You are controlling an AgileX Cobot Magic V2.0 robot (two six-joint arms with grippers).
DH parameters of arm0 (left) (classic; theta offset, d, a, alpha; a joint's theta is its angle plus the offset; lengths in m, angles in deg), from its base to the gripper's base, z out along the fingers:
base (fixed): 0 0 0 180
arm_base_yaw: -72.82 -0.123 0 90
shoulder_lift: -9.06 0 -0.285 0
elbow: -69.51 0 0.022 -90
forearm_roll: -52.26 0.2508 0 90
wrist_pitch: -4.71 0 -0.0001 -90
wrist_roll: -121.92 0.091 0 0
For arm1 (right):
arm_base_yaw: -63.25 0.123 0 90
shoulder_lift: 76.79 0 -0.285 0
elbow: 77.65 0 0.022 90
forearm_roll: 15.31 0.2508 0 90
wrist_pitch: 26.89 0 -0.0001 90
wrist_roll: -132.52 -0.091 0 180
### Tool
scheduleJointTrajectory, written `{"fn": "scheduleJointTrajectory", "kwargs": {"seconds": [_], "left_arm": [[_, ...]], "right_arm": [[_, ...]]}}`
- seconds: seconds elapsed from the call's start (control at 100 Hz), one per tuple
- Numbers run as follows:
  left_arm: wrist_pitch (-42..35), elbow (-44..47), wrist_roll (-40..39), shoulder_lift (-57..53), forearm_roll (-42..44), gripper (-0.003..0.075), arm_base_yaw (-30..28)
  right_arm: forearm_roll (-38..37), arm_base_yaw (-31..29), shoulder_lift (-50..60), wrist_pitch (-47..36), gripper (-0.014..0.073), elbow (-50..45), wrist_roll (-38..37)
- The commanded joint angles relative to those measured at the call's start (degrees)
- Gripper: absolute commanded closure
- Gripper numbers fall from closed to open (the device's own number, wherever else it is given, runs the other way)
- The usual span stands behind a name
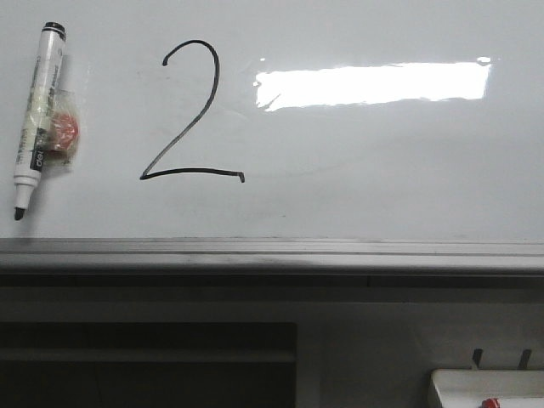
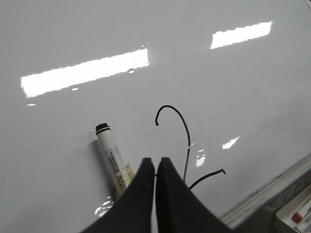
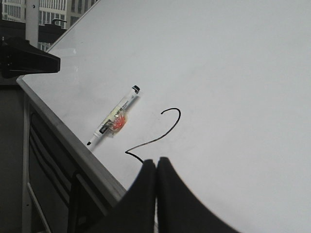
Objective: Write number 2 on whiteboard
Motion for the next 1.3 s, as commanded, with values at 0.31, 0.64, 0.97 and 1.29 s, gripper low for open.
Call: {"fn": "scheduleJointTrajectory", "kwargs": {"seconds": [0.31,0.64,0.97,1.29], "left_arm": [[-3.71,-1.55,-0.33,-3.28,-0.40,0.0741,-2.56],[0.78,3.75,-0.33,-15.89,5.18,0.0741,-24.40],[5.57,14.39,-1.14,-21.90,5.03,0.0741,-32.47],[18.13,14.52,-1.06,-21.90,5.81,0.0741,-32.47]], "right_arm": [[-0.36,-0.28,-0.34,-3.53,0.0646,1.55,0.06],[-0.36,-0.28,-0.34,-3.53,0.0646,1.55,0.06],[-0.36,-0.28,-0.34,-3.43,0.0646,1.55,0.06],[-0.36,-0.28,-0.34,-3.41,0.0646,1.55,0.06]]}}
